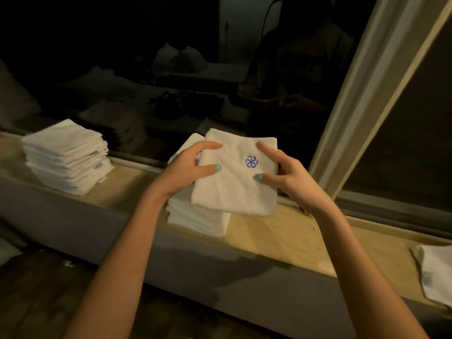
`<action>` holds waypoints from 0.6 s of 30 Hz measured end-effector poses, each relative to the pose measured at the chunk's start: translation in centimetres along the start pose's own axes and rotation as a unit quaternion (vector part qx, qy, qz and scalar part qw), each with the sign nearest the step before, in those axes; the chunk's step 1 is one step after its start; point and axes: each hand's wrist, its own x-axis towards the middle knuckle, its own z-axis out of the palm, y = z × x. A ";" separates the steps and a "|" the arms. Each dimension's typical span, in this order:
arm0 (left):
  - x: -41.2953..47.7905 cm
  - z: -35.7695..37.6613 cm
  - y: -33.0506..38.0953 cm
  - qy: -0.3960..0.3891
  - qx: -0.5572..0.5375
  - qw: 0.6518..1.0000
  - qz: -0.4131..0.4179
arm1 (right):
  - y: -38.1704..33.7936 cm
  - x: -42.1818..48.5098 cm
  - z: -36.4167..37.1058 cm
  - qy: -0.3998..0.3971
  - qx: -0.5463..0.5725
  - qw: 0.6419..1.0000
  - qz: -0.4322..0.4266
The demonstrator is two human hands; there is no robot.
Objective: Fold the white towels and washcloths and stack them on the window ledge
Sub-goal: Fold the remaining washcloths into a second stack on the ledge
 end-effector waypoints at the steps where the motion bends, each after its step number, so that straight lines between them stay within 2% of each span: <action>1: 0.5 -1.2 -0.1 -0.031 0.015 0.999 -0.009 | 0.1 1.0 0.6 -0.010 -0.011 1.000 0.011; 3: 1.6 -3.4 -0.5 -0.049 0.034 0.998 -0.004 | 0.3 3.0 2.0 -0.011 -0.013 1.000 0.022; 8: 5.0 -7.9 -1.9 -0.020 0.044 0.998 0.031 | 0.0 7.7 4.9 0.032 -0.008 0.999 0.000; 13: 7.8 -9.6 -3.9 -0.021 0.131 0.988 0.076 | 0.3 10.4 6.9 0.084 -0.030 0.996 0.004; 18: 9.0 -9.6 -5.8 -0.090 0.124 0.988 0.016 | 1.9 10.8 8.3 0.177 -0.053 0.982 0.038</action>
